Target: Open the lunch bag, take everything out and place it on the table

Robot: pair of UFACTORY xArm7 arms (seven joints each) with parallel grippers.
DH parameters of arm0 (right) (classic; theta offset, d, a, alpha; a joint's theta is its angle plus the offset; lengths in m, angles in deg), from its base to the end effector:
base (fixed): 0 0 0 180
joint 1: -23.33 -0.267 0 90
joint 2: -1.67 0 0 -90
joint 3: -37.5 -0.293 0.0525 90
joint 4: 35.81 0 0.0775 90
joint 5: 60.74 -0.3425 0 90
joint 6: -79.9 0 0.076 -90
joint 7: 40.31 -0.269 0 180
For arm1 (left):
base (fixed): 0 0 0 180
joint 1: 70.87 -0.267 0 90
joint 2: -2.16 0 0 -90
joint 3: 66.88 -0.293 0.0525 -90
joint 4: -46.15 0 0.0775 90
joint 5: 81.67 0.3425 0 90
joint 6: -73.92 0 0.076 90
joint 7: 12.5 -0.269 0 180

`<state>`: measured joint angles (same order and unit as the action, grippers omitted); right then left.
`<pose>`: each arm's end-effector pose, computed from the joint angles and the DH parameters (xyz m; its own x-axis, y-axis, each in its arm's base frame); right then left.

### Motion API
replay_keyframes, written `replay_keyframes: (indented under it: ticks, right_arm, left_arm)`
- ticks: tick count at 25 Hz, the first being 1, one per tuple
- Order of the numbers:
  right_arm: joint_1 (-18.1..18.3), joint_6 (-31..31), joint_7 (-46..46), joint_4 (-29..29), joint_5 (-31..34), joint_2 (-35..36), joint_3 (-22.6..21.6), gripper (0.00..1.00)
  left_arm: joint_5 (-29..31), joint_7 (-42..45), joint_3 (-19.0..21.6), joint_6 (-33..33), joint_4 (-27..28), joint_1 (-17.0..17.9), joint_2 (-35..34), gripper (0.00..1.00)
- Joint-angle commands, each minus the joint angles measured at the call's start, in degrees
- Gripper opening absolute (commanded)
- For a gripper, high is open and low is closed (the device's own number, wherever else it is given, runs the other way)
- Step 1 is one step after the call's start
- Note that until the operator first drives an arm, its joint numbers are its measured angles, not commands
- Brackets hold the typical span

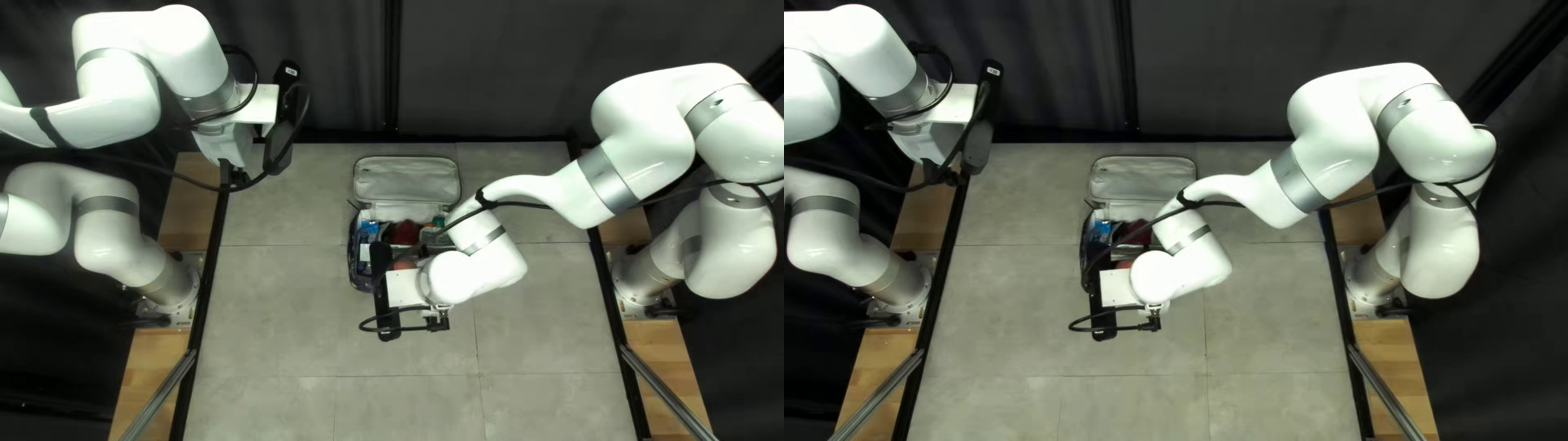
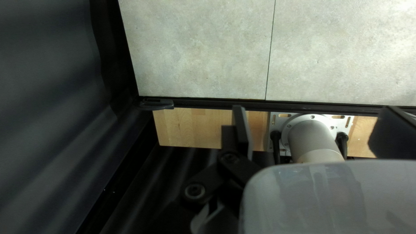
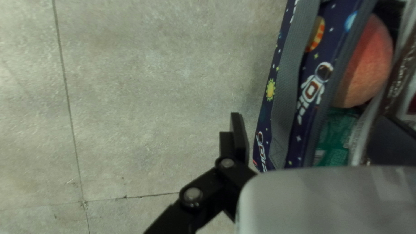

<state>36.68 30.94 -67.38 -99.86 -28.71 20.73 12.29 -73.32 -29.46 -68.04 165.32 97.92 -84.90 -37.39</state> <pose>0.5227 0.0404 0.0880 0.9930 0.0995 0.0643 0.0792 -0.9613 0.2639 0.2506 0.1085 0.3449 0.9988 -0.0295 -0.0399 -0.0343 -0.9914 -0.1263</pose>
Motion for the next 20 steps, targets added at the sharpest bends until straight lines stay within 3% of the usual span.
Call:
replay_keyframes:
  ticks: [1,9,20]
  right_arm:
    - [0.0,-0.1,0.0,-0.1,0.0,0.0,0.0,0.00]
    - [-0.5,-0.1,-0.3,0.4,1.1,0.1,0.1,0.00]
    - [-3.5,-7.3,3.9,-6.4,-2.6,2.6,-3.6,0.00]
  left_arm:
    - [0.0,0.0,0.0,0.0,0.0,0.0,0.0,1.00]
    - [0.0,0.0,0.0,0.0,0.0,0.0,0.0,1.00]
    - [0.0,0.0,0.0,0.0,0.0,0.0,0.0,1.00]
